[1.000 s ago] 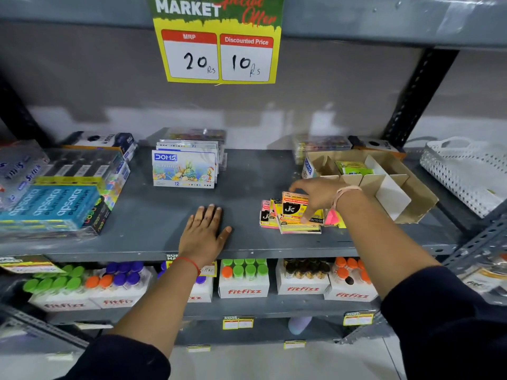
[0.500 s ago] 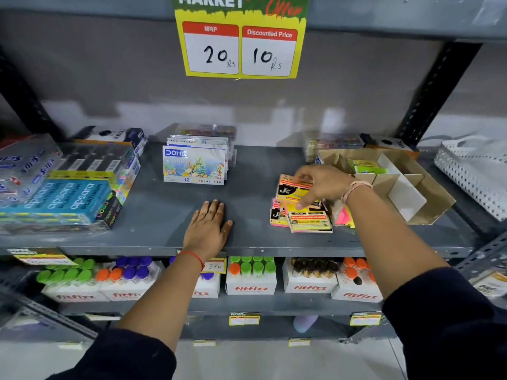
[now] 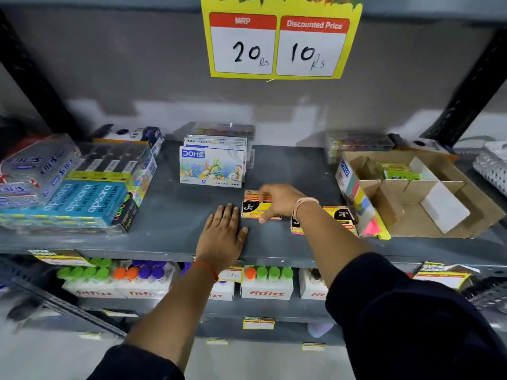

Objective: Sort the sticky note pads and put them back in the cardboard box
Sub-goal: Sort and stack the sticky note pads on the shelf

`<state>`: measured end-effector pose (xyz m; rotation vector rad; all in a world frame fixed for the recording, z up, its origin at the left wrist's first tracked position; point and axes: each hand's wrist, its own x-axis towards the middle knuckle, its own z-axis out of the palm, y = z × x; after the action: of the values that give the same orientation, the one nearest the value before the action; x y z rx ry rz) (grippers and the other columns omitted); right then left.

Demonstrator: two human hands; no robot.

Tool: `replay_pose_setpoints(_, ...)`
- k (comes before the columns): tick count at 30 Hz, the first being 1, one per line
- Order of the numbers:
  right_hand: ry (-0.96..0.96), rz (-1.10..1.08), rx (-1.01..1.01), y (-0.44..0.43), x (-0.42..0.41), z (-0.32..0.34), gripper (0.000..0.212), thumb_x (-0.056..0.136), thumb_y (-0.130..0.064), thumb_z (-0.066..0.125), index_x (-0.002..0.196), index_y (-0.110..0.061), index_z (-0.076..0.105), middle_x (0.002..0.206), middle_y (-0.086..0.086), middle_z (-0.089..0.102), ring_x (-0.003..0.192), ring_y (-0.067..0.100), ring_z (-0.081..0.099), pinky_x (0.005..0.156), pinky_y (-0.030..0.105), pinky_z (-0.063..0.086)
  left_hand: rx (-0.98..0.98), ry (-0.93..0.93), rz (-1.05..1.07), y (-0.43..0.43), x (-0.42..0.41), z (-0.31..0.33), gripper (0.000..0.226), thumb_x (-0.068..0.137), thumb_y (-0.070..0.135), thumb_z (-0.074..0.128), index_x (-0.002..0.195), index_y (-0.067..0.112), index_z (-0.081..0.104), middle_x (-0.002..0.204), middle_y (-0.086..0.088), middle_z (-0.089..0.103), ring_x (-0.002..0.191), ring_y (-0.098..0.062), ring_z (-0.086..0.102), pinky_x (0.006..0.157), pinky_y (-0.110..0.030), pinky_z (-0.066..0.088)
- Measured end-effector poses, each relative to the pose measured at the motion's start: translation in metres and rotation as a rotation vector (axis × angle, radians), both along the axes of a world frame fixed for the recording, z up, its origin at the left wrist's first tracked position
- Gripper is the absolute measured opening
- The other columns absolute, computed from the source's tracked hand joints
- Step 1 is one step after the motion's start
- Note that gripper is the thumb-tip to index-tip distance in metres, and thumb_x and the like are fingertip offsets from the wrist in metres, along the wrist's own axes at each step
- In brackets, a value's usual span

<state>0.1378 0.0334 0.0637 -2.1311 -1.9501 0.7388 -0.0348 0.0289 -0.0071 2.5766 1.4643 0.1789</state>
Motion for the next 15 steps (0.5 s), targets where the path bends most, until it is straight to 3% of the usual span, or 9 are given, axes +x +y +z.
replay_pose_setpoints(5,-0.014,0.004,-0.015,0.008,0.003,-0.005,0.055,0.067,-0.025,0.081,0.115,-0.014,0.057,0.124,0.011,0.060,0.110,0.029,0.055,0.081,0.029,0.040,0.001,0.018,-0.006,0.000,0.000,0.000,0.094,0.066,0.053,-0.016,0.146,0.011,0.008,0.158,-0.007,0.011,0.147,-0.023,0.005,0.120,-0.035,0.005)
replay_pose_setpoints(8,-0.025,0.021,-0.002,0.008,0.004,-0.004,0.053,0.068,-0.026,0.080,0.115,-0.012,0.061,0.128,0.009,0.059,0.113,0.028,0.055,0.089,0.029,0.043,0.006,0.020,-0.003,0.001,0.000,-0.002,0.093,0.067,0.053,-0.015,0.146,0.011,0.009,0.158,-0.008,0.011,0.147,-0.023,0.006,0.120,-0.036,0.005)
replay_pose_setpoints(12,-0.002,0.033,0.078,0.012,0.005,0.011,0.031,0.080,-0.024,0.067,0.107,-0.008,0.070,0.109,0.014,0.070,0.094,0.028,0.061,0.067,0.025,0.038,0.006,0.022,0.000,0.001,0.000,-0.004,0.093,0.067,0.053,-0.015,0.146,0.010,0.009,0.158,-0.008,0.010,0.147,-0.024,0.005,0.120,-0.035,0.004)
replay_pose_setpoints(15,0.009,0.020,0.102,0.020,0.009,0.027,0.028,0.089,-0.020,0.056,0.108,-0.004,0.068,0.108,0.019,0.069,0.096,0.032,0.061,0.071,0.026,0.036,-0.004,0.026,-0.001,0.001,-0.001,-0.004,0.094,0.065,0.054,-0.017,0.146,0.011,0.005,0.159,-0.007,0.007,0.147,-0.023,0.002,0.120,-0.034,0.002)
